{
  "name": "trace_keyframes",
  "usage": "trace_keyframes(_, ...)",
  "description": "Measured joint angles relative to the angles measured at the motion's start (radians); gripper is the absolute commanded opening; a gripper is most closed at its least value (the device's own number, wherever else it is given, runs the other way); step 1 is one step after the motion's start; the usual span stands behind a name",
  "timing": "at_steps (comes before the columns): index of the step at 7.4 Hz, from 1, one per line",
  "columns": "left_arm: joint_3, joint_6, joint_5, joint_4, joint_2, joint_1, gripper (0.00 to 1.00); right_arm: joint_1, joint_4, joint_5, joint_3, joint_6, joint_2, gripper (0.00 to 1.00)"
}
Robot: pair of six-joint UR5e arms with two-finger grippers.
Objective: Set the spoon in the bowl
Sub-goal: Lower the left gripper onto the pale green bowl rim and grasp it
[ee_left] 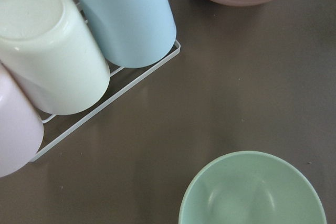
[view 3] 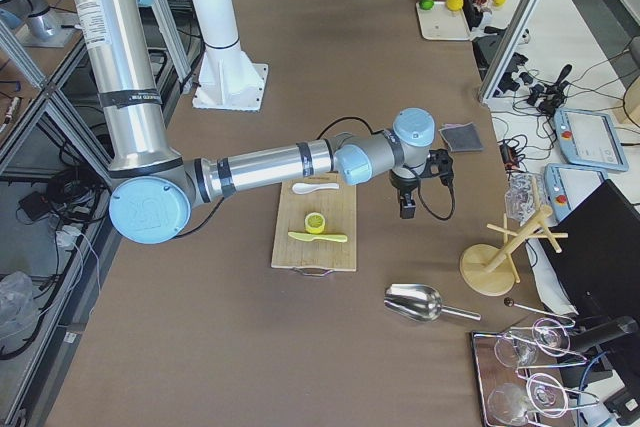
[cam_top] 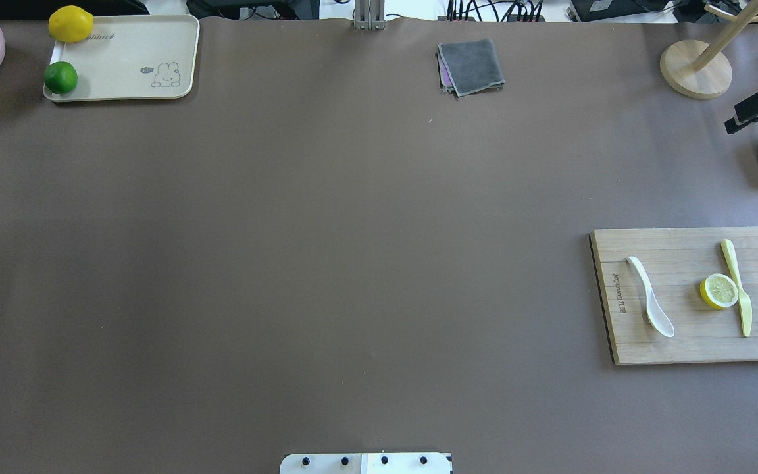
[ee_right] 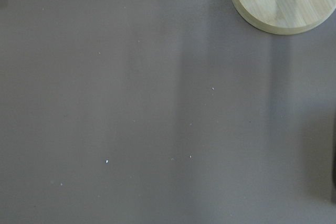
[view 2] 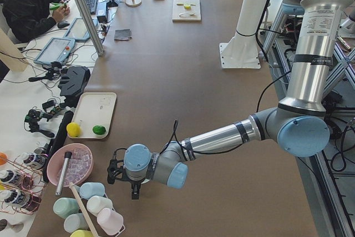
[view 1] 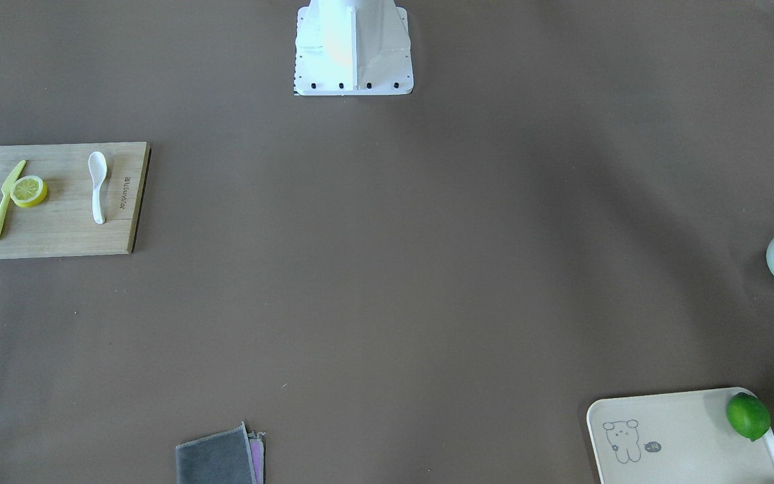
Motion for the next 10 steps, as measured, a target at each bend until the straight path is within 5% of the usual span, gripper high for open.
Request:
trace_keyframes(6,0.040,0.002,0.003,0.000,-0.013,0.164,0.96,-0.006,0.000,0.005,-0.003,0.023,-0.003,1.00)
trace_keyframes(7,0.041,0.003,0.003,0.000,-0.013,0.168,0.64,-0.005,0.000,0.005,0.003,0.037,-0.005,1.00)
trace_keyframes(8,0.041,0.003,0.003,0.001,-0.011,0.169,0.19,-0.005,0.001,0.006,0.010,0.050,-0.008,1.00)
trace_keyframes(9,0.041,-0.005,0.002,0.003,-0.008,0.169,0.00,-0.005,0.001,0.006,0.014,0.057,-0.009,1.00)
trace_keyframes(10,0.040,-0.038,0.002,0.009,-0.005,0.170,0.00,-0.004,0.002,0.006,0.016,0.060,-0.011,1.00)
